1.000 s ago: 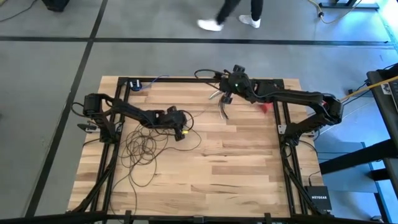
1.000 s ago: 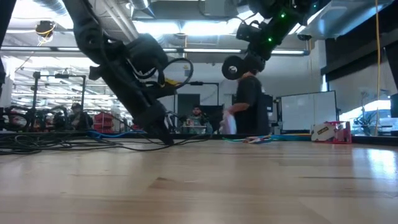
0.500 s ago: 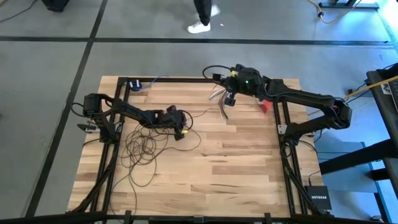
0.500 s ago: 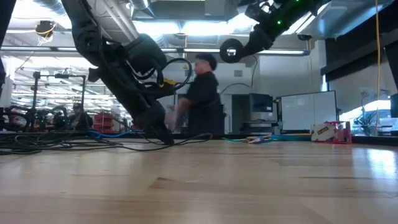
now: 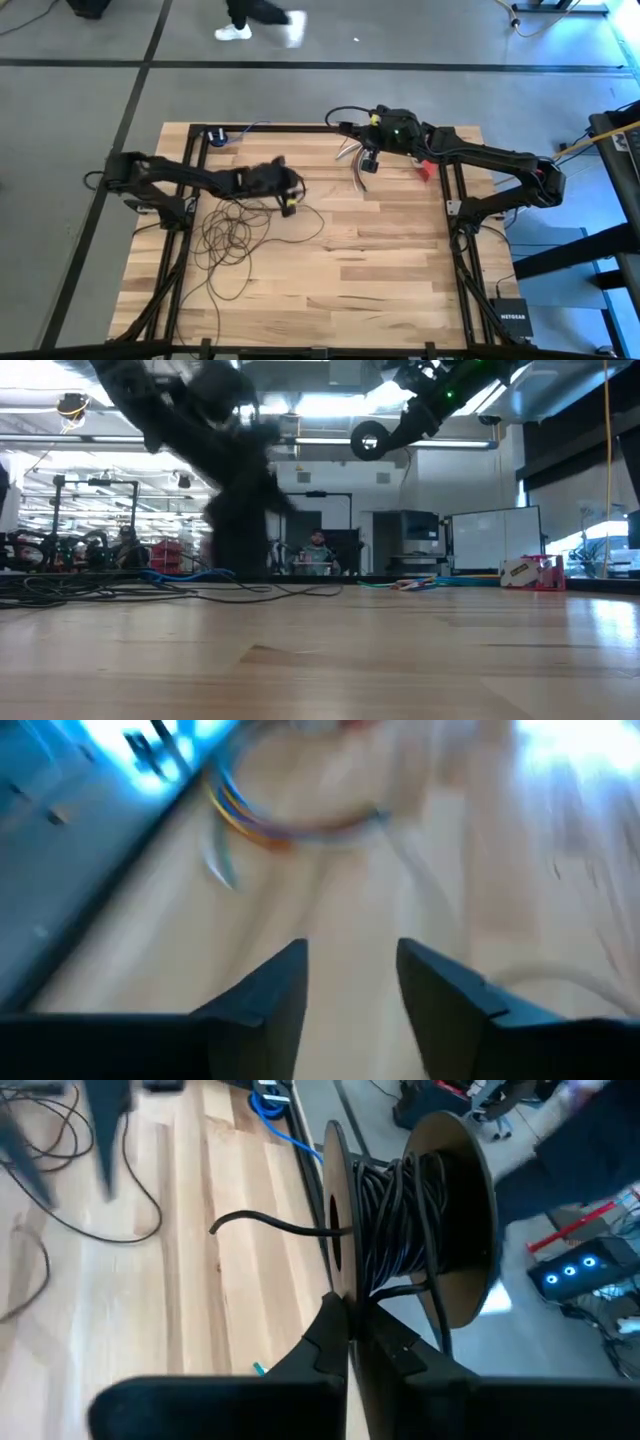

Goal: Coiling cords

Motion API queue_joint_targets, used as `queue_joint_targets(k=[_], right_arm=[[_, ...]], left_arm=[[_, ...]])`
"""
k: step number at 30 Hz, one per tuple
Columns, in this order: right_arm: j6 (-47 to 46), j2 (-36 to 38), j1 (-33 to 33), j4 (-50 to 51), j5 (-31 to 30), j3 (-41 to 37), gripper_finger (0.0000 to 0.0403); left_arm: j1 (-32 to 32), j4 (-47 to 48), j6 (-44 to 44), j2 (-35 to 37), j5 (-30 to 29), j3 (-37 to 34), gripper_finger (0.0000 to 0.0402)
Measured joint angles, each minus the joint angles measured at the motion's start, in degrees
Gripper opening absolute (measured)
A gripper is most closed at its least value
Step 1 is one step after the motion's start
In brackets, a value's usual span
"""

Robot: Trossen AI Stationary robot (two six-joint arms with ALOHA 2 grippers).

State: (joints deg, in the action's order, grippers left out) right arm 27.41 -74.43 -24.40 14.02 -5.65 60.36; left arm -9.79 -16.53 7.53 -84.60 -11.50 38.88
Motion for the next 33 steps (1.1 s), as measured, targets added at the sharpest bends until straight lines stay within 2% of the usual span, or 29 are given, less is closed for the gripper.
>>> queue_joint_targets(k=[6,10,16,19,24,27,33], right_arm=[[-0.07,-0.42,0.00,0.30,3.26,0.02,0.0010],[-0.07,-1.38,0.01,0.64,6.25,0.02,0.0010],[0.44,-2.48,0.04,0.30,9.55,0.02,0.0010],[1.26,-2.49,0.04,1.06,11.27,0.02,0.0010],[2.60,-2.61,0.04,0.78,15.07,0.02,0.0010],[3.06,-2.71,0.07,0.24,17.58,0.00,0.0010],[3.46,-2.77,1.91,0.64,19.01,-0.02,0.0010]], left_arm=[[-0.67,-3.84,5.03,5.67,-0.53,0.08,0.0146],[-1.63,-6.23,6.97,6.48,-0.94,-0.02,0.0146],[-2.71,-16.99,9.47,7.33,-1.08,0.40,0.0145],[-3.82,-18.38,10.84,7.38,-0.02,2.87,0.0145],[-7.80,-4.75,8.69,6.87,11.32,11.40,0.0145],[-9.48,-0.37,9.43,6.24,12.13,15.60,0.0145],[-9.28,1.89,10.94,6.00,12.23,15.80,0.0145]])
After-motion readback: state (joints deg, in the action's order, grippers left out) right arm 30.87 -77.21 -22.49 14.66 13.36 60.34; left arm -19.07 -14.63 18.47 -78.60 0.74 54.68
